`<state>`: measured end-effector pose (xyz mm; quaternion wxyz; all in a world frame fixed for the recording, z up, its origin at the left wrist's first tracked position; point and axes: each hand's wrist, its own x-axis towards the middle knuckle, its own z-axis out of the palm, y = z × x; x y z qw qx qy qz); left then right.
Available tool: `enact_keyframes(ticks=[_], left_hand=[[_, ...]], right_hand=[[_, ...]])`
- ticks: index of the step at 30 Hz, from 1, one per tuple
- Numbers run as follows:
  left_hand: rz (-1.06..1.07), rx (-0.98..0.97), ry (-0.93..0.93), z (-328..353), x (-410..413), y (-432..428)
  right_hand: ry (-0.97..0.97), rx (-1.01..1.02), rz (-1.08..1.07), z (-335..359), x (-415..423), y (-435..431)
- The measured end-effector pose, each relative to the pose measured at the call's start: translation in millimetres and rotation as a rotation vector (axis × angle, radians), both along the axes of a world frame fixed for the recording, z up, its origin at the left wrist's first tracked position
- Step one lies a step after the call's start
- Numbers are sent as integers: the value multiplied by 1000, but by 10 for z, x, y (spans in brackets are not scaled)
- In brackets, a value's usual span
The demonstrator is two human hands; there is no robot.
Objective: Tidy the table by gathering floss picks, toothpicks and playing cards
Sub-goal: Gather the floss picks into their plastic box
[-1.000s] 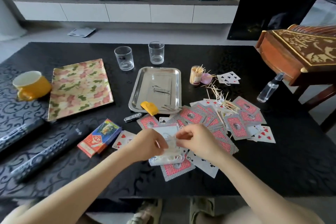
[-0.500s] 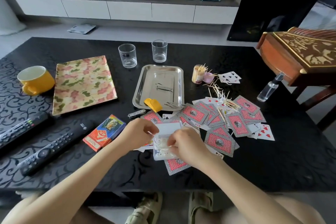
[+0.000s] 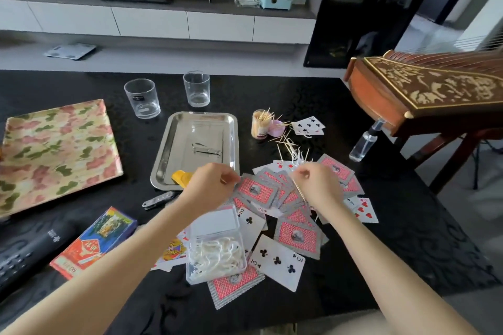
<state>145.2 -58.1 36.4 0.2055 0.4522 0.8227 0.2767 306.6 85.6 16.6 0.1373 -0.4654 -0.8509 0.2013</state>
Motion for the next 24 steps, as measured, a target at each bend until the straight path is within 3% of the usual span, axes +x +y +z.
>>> enact_keyframes(ticks=[4,9,16,24], left_hand=[[-49,-18,28,-71,74,499],[-57,7,18,-198,97,946],[-58,-1,-15,-363,27,1193],[-56,-8,-25,-440,63,1383]], right_hand=[[-154,25,-124,-85,-155,555],[-456,13,-30,-241,-437,977],[-433,-166,25,-339,-527,1113],[-345,35,23,-358,-382,1051]])
